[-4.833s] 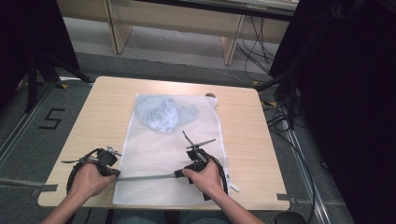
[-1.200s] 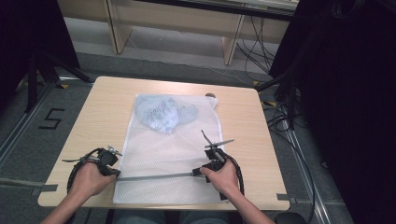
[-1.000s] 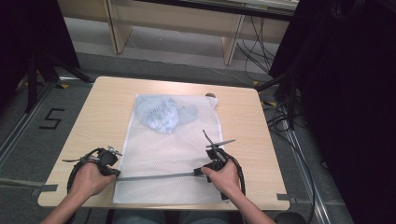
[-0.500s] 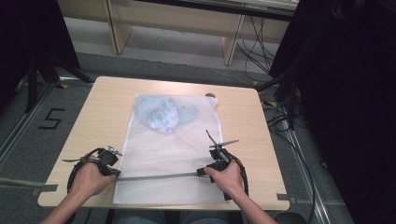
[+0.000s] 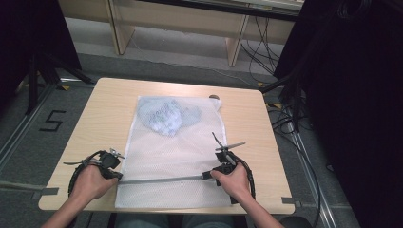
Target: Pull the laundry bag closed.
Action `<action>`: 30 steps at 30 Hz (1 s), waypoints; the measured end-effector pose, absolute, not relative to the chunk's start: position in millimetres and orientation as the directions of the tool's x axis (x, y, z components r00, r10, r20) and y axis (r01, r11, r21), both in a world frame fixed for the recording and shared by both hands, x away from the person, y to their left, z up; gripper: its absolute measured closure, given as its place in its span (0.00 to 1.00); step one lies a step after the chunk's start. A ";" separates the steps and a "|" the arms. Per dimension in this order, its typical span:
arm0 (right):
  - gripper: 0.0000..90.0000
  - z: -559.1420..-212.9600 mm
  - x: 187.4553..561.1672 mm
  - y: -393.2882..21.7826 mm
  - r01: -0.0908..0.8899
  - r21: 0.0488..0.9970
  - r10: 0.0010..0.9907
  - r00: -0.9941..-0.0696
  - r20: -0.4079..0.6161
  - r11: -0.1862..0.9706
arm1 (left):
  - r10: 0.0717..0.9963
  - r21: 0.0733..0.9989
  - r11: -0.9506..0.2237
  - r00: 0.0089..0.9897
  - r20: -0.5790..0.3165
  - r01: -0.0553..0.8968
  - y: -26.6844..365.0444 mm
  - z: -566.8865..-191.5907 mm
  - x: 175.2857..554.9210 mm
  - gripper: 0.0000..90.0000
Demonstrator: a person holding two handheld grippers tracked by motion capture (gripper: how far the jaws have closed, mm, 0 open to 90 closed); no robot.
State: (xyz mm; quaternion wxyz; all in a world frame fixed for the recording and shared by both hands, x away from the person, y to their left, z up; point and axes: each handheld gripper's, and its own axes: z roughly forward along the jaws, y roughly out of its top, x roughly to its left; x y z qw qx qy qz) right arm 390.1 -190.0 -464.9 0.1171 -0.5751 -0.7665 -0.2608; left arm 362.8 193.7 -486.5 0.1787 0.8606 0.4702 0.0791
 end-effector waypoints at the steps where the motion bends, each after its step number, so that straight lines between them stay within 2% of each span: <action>1: 0.97 -467.0 391.4 -192.3 0.930 0.293 0.807 -0.343 0.481 0.221 | 0.837 0.378 -0.496 0.546 -0.031 0.782 193.8 -486.2 362.9 1.00; 2: 0.97 -465.3 390.5 -191.8 0.943 0.261 0.813 -0.314 0.491 0.206 | 0.838 0.382 -0.494 0.545 -0.030 0.781 193.8 -486.3 362.7 1.00; 5: 0.97 -466.4 390.4 -194.0 0.937 0.283 0.826 -0.321 0.464 0.205 | 0.838 0.379 -0.496 0.545 -0.026 0.781 193.6 -485.8 362.5 1.00; 7: 0.97 -464.9 389.7 -194.1 0.947 0.250 0.820 -0.303 0.485 0.202 | 0.836 0.380 -0.499 0.548 -0.026 0.779 193.7 -486.1 362.6 1.00; 10: 0.97 -464.6 389.0 -193.4 0.949 0.258 0.823 -0.292 0.488 0.184 | 0.838 0.380 -0.496 0.545 -0.025 0.781 193.6 -485.9 362.4 1.00; 11: 0.97 -466.8 391.2 -198.1 0.932 0.284 0.814 -0.341 0.471 0.226 | 0.838 0.380 -0.496 0.545 -0.025 0.780 193.7 -485.9 362.4 1.00; 12: 0.97 -463.7 389.7 -196.7 0.952 0.237 0.824 -0.290 0.488 0.195 | 0.838 0.381 -0.496 0.545 -0.025 0.780 193.7 -486.0 362.5 1.00; 15: 0.97 -465.2 390.2 -201.4 0.946 0.262 0.831 -0.297 0.470 0.190 | 0.838 0.379 -0.496 0.545 -0.027 0.781 193.8 -485.9 362.7 1.00; 18: 0.97 -465.5 390.8 -204.5 0.946 0.255 0.822 -0.302 0.482 0.198 | 0.849 0.397 -0.472 0.527 -0.035 0.787 192.1 -487.9 362.4 1.00; 20: 0.97 -464.2 390.4 -204.6 0.951 0.244 0.828 -0.287 0.482 0.188 | 0.837 0.381 -0.496 0.547 -0.032 0.781 193.6 -486.4 362.8 1.00; 21: 0.97 -465.5 390.8 -206.5 0.943 0.261 0.824 -0.311 0.473 0.206 | 0.848 0.396 -0.475 0.529 -0.033 0.786 192.5 -487.9 362.5 1.00; 22: 0.97 -464.2 389.7 -205.2 0.954 0.242 0.832 -0.276 0.481 0.176 | 0.839 0.386 -0.491 0.543 -0.030 0.781 193.6 -486.7 362.6 1.00; 26: 0.97 -465.8 390.2 -210.4 0.944 0.264 0.828 -0.304 0.471 0.196 | 0.846 0.395 -0.478 0.532 -0.035 0.785 192.6 -487.8 362.7 1.00; 27: 0.97 -464.6 389.8 -210.5 0.951 0.250 0.833 -0.283 0.475 0.180 | 0.846 0.398 -0.475 0.531 -0.038 0.785 192.5 -488.4 363.0 1.00; 28: 0.97 -467.3 391.0 -213.6 0.932 0.300 0.831 -0.326 0.450 0.204 | 0.848 0.397 -0.474 0.529 -0.034 0.786 192.3 -488.0 362.6 1.00; 29: 0.97 -464.5 389.5 -212.8 0.950 0.256 0.837 -0.282 0.469 0.177 | 0.843 0.393 -0.483 0.537 -0.034 0.783 192.9 -487.4 362.5 1.00; 30: 0.97 -465.7 390.0 -215.0 0.944 0.269 0.833 -0.303 0.463 0.193 | 0.843 0.393 -0.483 0.537 -0.034 0.783 192.9 -487.4 362.5 1.00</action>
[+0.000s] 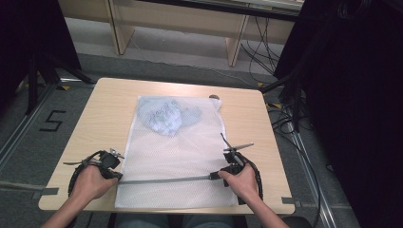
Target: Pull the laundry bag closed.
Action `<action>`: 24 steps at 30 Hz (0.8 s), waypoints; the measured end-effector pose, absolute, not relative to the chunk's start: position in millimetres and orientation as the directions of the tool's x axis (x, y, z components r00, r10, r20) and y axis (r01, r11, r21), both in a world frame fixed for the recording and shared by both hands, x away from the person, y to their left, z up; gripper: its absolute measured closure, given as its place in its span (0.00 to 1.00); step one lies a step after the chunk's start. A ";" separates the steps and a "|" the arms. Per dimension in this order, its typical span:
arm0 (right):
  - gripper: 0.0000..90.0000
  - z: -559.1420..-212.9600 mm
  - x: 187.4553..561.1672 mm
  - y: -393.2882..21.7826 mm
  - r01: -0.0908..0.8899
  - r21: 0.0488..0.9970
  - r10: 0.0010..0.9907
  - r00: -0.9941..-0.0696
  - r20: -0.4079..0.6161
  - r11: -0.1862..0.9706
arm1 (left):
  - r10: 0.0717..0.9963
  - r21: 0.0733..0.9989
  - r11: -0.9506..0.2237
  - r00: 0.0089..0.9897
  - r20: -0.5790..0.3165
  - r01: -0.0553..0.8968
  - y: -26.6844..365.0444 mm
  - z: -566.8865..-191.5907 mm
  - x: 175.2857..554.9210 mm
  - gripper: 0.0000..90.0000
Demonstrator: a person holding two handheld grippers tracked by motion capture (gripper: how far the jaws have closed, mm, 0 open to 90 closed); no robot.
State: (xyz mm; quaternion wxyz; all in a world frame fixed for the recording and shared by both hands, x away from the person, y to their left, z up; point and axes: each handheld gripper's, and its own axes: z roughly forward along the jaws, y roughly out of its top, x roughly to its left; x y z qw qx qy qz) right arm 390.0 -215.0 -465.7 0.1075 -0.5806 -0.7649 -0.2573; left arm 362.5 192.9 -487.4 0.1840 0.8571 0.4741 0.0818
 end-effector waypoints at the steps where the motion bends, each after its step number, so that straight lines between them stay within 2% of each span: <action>1: 0.97 -466.3 390.2 -216.3 0.945 0.269 0.842 -0.295 0.452 0.187 | 0.835 0.380 -0.500 0.549 -0.025 0.778 193.8 -486.0 362.6 1.00; 4: 0.97 -466.1 389.7 -218.9 0.943 0.281 0.845 -0.295 0.447 0.180 | 0.838 0.389 -0.493 0.545 -0.029 0.778 193.2 -486.9 362.5 1.00; 6: 0.97 -464.1 388.8 -219.4 0.956 0.242 0.831 -0.267 0.487 0.166 | 0.836 0.382 -0.496 0.548 -0.034 0.780 193.7 -486.6 362.9 1.00; 8: 0.97 -465.5 389.3 -221.3 0.943 0.278 0.835 -0.297 0.463 0.182 | 0.849 0.394 -0.473 0.527 -0.034 0.788 192.2 -488.0 362.8 1.00; 9: 0.97 -463.7 388.7 -221.2 0.955 0.248 0.839 -0.267 0.474 0.164 | 0.848 0.400 -0.473 0.529 -0.034 0.785 192.3 -488.3 362.6 1.00; 10: 0.97 -468.1 391.2 -224.6 0.932 0.306 0.829 -0.323 0.457 0.194 | 0.847 0.393 -0.479 0.531 -0.028 0.785 192.5 -487.1 362.1 1.00; 11: 0.97 -464.5 389.6 -223.9 0.951 0.256 0.834 -0.280 0.475 0.174 | 0.838 0.381 -0.496 0.545 -0.026 0.781 193.5 -486.0 362.4 1.00; 12: 0.97 -464.0 389.2 -223.9 0.954 0.254 0.843 -0.265 0.468 0.158 | 0.838 0.381 -0.496 0.545 -0.026 0.781 193.5 -486.0 362.4 1.00; 13: 0.97 -465.3 389.8 -226.2 0.946 0.271 0.839 -0.289 0.461 0.177 | 0.837 0.380 -0.495 0.546 -0.032 0.781 193.8 -486.4 362.9 1.00; 14: 0.97 -463.4 389.5 -225.8 0.959 0.238 0.842 -0.252 0.478 0.152 | 0.837 0.380 -0.496 0.547 -0.032 0.781 193.8 -486.3 362.9 1.00; 17: 0.97 -464.5 389.0 -229.7 0.954 0.253 0.847 -0.265 0.462 0.160 | 0.838 0.379 -0.495 0.545 -0.032 0.782 193.7 -486.2 362.9 1.00; 18: 0.97 -460.8 386.8 -224.9 0.978 0.187 0.845 -0.173 0.506 0.089 | 0.847 0.399 -0.474 0.531 -0.037 0.785 192.4 -488.2 362.6 1.00; 19: 0.97 -463.0 387.8 -228.0 0.967 0.226 0.843 -0.221 0.491 0.122 | 0.845 0.398 -0.477 0.533 -0.038 0.784 192.6 -488.3 363.0 1.00; 20: 0.97 -460.7 386.7 -227.3 0.977 0.185 0.846 -0.185 0.499 0.105 | 0.850 0.399 -0.471 0.526 -0.033 0.787 192.2 -488.0 362.4 1.00; 22: 0.97 -466.1 389.7 -234.0 0.947 0.279 0.843 -0.280 0.460 0.162 | 0.849 0.399 -0.471 0.527 -0.036 0.786 192.2 -488.2 362.5 1.00; 24: 0.97 -463.9 389.5 -235.0 0.959 0.246 0.844 -0.249 0.476 0.144 | 0.838 0.378 -0.494 0.545 -0.032 0.783 193.6 -486.2 362.9 1.00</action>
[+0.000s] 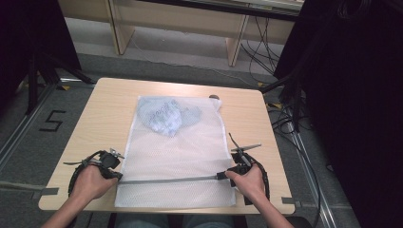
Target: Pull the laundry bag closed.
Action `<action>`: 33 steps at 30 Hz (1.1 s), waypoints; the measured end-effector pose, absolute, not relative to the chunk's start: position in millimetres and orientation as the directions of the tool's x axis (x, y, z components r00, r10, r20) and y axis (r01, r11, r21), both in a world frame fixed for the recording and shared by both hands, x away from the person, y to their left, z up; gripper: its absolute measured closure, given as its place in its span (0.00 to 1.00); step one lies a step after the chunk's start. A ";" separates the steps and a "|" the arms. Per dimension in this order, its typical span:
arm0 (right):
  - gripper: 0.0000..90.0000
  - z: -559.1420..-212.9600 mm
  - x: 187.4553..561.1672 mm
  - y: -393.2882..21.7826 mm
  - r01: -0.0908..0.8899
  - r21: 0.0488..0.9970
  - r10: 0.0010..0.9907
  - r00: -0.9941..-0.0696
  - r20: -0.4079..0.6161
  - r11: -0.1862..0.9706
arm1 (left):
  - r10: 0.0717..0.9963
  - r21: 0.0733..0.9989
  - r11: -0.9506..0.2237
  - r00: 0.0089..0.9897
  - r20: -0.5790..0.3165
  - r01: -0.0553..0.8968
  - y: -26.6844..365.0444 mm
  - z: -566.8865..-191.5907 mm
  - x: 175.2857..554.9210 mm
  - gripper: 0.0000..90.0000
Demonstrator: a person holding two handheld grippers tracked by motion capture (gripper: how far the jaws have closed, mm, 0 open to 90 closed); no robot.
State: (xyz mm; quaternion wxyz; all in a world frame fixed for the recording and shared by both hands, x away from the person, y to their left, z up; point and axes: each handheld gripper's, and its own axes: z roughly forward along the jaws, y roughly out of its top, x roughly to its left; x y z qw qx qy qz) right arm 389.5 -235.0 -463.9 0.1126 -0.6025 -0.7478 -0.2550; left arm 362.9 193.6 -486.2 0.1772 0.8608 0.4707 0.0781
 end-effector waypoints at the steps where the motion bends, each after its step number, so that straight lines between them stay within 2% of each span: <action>1: 0.97 -463.7 389.3 -236.0 0.959 0.247 0.847 -0.242 0.472 0.137 | 0.847 0.399 -0.474 0.530 -0.035 0.785 192.4 -488.0 362.5 1.00; 5: 0.97 -463.3 389.4 -239.5 0.963 0.231 0.843 -0.236 0.483 0.137 | 0.839 0.378 -0.493 0.543 -0.033 0.784 193.5 -486.2 362.9 1.00; 6: 0.97 -465.4 390.1 -241.7 0.951 0.267 0.843 -0.271 0.464 0.158 | 0.838 0.381 -0.496 0.545 -0.025 0.780 193.5 -486.0 362.4 1.00; 8: 0.97 -463.2 389.2 -241.1 0.964 0.236 0.849 -0.226 0.477 0.124 | 0.849 0.399 -0.472 0.527 -0.036 0.786 192.3 -488.1 362.5 1.00; 9: 0.97 -464.2 390.2 -243.9 0.957 0.245 0.842 -0.256 0.475 0.153 | 0.847 0.394 -0.477 0.531 -0.033 0.786 192.6 -487.6 362.6 1.00; 11: 0.97 -463.4 390.0 -243.5 0.963 0.234 0.843 -0.232 0.484 0.131 | 0.850 0.398 -0.471 0.525 -0.034 0.787 192.1 -488.0 362.5 1.00; 12: 0.97 -465.3 390.9 -246.1 0.951 0.275 0.846 -0.262 0.465 0.143 | 0.844 0.390 -0.481 0.535 -0.036 0.785 192.8 -487.2 362.6 1.00; 13: 0.97 -463.1 390.0 -245.4 0.963 0.243 0.852 -0.226 0.472 0.120 | 0.837 0.376 -0.496 0.546 -0.033 0.782 193.9 -486.1 363.0 1.00; 15: 0.97 -465.6 391.1 -250.5 0.947 0.279 0.855 -0.271 0.443 0.156 | 0.838 0.379 -0.496 0.545 -0.026 0.781 193.6 -485.8 362.5 1.00; 16: 0.97 -462.4 390.0 -249.6 0.963 0.234 0.850 -0.231 0.473 0.132 | 0.838 0.379 -0.496 0.545 -0.026 0.781 193.6 -485.9 362.6 1.00; 17: 0.97 -464.9 390.9 -252.4 0.947 0.282 0.846 -0.274 0.458 0.154 | 0.836 0.375 -0.498 0.548 -0.032 0.782 193.9 -486.0 363.1 1.00; 19: 0.97 -463.9 391.2 -253.8 0.953 0.272 0.856 -0.248 0.454 0.132 | 0.836 0.380 -0.496 0.547 -0.032 0.781 193.8 -486.3 363.0 1.00; 20: 0.97 -459.7 388.7 -249.5 0.972 0.224 0.852 -0.177 0.493 0.072 | 0.838 0.382 -0.492 0.544 -0.033 0.782 193.5 -486.5 362.9 1.00; 21: 0.97 -460.6 389.4 -252.6 0.965 0.242 0.851 -0.207 0.482 0.098 | 0.836 0.374 -0.498 0.547 -0.032 0.783 193.8 -485.9 363.1 1.00; 22: 0.97 -464.5 391.4 -256.6 0.940 0.315 0.850 -0.268 0.454 0.128 | 0.837 0.377 -0.496 0.547 -0.033 0.782 193.8 -486.1 363.1 1.00; 23: 0.97 -463.8 392.0 -259.0 0.941 0.308 0.843 -0.274 0.463 0.137 | 0.836 0.375 -0.497 0.547 -0.033 0.782 193.9 -486.0 363.1 1.00; 26: 0.97 -461.6 391.6 -262.8 0.955 0.274 0.864 -0.231 0.448 0.113 | 0.844 0.390 -0.483 0.536 -0.033 0.784 192.9 -487.2 362.7 1.00; 27: 0.97 -454.6 388.3 -257.3 0.982 0.185 0.858 -0.114 0.500 0.023 | 0.850 0.398 -0.470 0.525 -0.035 0.788 192.0 -488.0 362.5 1.00; 28: 0.97 -460.5 390.2 -262.8 0.958 0.275 0.857 -0.204 0.474 0.076 | 0.848 0.395 -0.474 0.529 -0.036 0.787 192.4 -487.7 362.5 1.00; 30: 0.97 -463.7 392.2 -268.4 0.943 0.314 0.851 -0.253 0.461 0.111 | 0.836 0.376 -0.498 0.548 -0.032 0.781 193.8 -486.1 363.0 1.00; 32: 0.97 -461.9 390.6 -267.9 0.962 0.262 0.854 -0.198 0.480 0.076 | 0.838 0.385 -0.493 0.544 -0.029 0.780 193.3 -486.5 362.6 1.00; 33: 0.97 -462.7 391.1 -269.4 0.963 0.256 0.853 -0.201 0.482 0.082 | 0.839 0.385 -0.493 0.544 -0.029 0.780 193.2 -486.5 362.6 1.00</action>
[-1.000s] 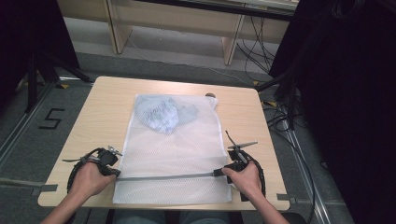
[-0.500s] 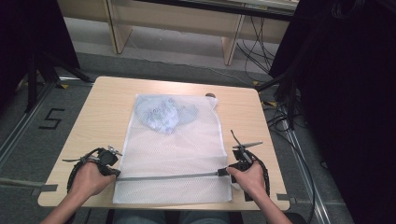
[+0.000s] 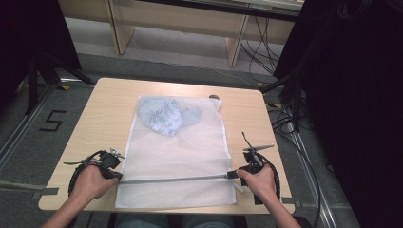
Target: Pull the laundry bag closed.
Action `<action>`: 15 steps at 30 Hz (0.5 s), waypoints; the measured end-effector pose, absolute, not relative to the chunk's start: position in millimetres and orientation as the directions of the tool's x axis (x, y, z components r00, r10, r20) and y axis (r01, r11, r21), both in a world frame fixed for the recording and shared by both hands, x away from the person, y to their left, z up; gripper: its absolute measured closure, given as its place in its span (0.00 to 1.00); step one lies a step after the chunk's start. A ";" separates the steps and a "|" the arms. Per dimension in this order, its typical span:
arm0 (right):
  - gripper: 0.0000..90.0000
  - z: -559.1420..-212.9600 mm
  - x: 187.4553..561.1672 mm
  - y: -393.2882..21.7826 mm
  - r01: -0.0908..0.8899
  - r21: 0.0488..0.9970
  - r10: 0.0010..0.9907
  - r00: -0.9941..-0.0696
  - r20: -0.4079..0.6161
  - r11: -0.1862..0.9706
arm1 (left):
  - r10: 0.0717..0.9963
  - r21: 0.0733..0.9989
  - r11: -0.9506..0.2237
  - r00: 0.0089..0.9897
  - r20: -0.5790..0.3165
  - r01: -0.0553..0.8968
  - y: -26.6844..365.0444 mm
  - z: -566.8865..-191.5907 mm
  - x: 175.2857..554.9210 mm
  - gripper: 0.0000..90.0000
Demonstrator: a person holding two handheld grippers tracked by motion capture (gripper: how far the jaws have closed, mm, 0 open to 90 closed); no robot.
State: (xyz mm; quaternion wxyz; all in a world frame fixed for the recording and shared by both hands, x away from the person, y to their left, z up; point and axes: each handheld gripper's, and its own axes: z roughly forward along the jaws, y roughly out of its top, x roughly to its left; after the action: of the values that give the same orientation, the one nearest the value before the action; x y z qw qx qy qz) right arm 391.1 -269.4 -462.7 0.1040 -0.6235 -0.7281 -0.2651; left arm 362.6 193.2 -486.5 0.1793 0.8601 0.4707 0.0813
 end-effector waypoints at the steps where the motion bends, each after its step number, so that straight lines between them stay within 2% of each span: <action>1: 0.97 -465.7 391.6 -272.2 0.952 0.286 0.855 -0.234 0.463 0.106 | 0.838 0.385 -0.493 0.544 -0.029 0.780 193.3 -486.5 362.6 1.00; 3: 0.97 -462.0 390.4 -269.1 0.975 0.222 0.860 -0.137 0.492 0.028 | 0.841 0.387 -0.489 0.540 -0.029 0.782 193.0 -486.7 362.6 1.00; 6: 0.97 -463.1 390.7 -271.5 0.972 0.220 0.857 -0.181 0.482 0.082 | 0.837 0.384 -0.495 0.547 -0.032 0.780 193.3 -486.7 362.9 1.00; 9: 0.97 -465.2 390.9 -267.3 0.971 0.234 0.866 -0.154 0.475 0.045 | 0.850 0.393 -0.472 0.526 -0.035 0.789 192.3 -487.7 362.6 1.00; 10: 0.97 -467.5 392.5 -271.9 0.958 0.263 0.868 -0.226 0.443 0.116 | 0.839 0.383 -0.492 0.544 -0.032 0.782 193.7 -486.5 362.8 1.00; 12: 0.96 -465.2 390.8 -266.7 0.974 0.215 0.870 -0.162 0.466 0.067 | 0.840 0.389 -0.488 0.541 -0.033 0.781 193.5 -486.8 362.5 1.00; 13: 0.96 -468.2 391.2 -266.6 0.964 0.257 0.868 -0.182 0.462 0.065 | 0.838 0.378 -0.496 0.545 -0.028 0.781 193.7 -485.8 362.7 1.00; 14: 0.96 -465.5 389.9 -265.2 0.975 0.216 0.869 -0.144 0.473 0.044 | 0.838 0.385 -0.493 0.545 -0.032 0.780 193.9 -486.5 362.8 1.00; 15: 0.96 -465.6 389.9 -264.7 0.975 0.218 0.868 -0.140 0.476 0.038 | 0.846 0.399 -0.474 0.532 -0.042 0.785 192.9 -487.6 362.3 1.00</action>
State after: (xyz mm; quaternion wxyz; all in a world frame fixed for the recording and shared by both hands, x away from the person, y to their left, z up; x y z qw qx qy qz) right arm 389.9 -264.7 -465.6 0.1070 -0.6470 -0.7123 -0.2501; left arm 362.3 192.9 -487.6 0.1883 0.8548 0.4768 0.0807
